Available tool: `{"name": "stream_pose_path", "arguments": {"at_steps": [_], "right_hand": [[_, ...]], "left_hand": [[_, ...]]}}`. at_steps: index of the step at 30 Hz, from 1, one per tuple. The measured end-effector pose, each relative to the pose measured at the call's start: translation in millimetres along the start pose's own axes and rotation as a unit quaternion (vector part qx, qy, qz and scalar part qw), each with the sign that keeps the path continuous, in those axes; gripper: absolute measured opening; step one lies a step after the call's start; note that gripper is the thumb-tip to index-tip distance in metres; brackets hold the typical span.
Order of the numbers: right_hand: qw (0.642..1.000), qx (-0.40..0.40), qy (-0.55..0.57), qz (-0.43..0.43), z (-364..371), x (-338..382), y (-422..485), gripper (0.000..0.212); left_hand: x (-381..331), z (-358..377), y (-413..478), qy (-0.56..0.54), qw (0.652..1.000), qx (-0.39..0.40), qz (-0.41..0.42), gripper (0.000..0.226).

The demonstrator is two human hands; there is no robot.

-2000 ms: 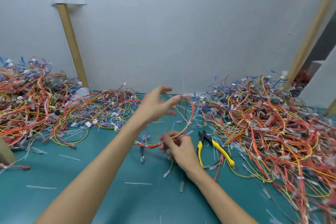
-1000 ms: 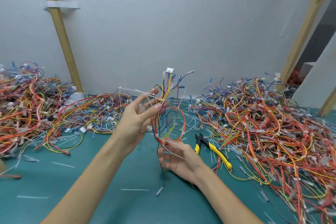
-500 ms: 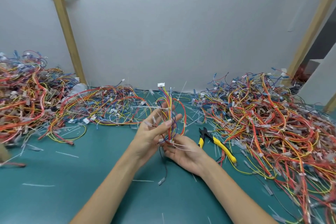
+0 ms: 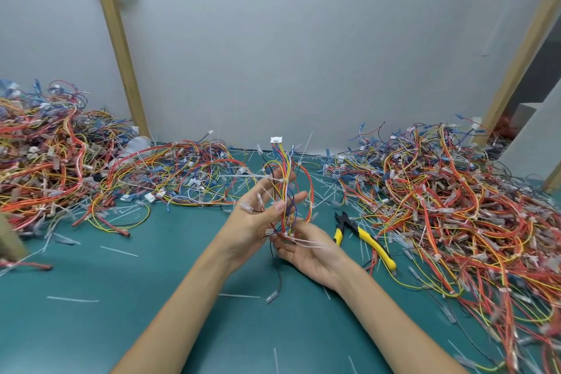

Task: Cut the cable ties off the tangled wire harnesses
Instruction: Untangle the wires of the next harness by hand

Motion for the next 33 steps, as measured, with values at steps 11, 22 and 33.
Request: {"name": "stream_pose_path", "arguments": {"at_steps": [11,22,33], "right_hand": [[1.0,-0.027,-0.011,-0.002,2,3,0,0.022],[0.976,-0.011,-0.217,0.028,6,-4,-5,0.032],[0.799,-0.145,-0.48,-0.333,8,70,-25,0.02]], "left_hand": [[-1,3,-1,0.016,1.0,0.018,0.002,0.06],[-23,-10,0,0.154,0.97,-0.133,0.136,0.043],[-19,-28,-3,0.367,0.883,-0.241,0.165,0.067]]}}
Point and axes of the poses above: each hand's wrist, its own y-axis towards the middle knuckle, its own z-axis out of the palm, x = y × z, the point moved 6 cm from there along y, towards the middle knuckle, and after that the axes turned 5 degrees about -z, right-handed, at the moved point
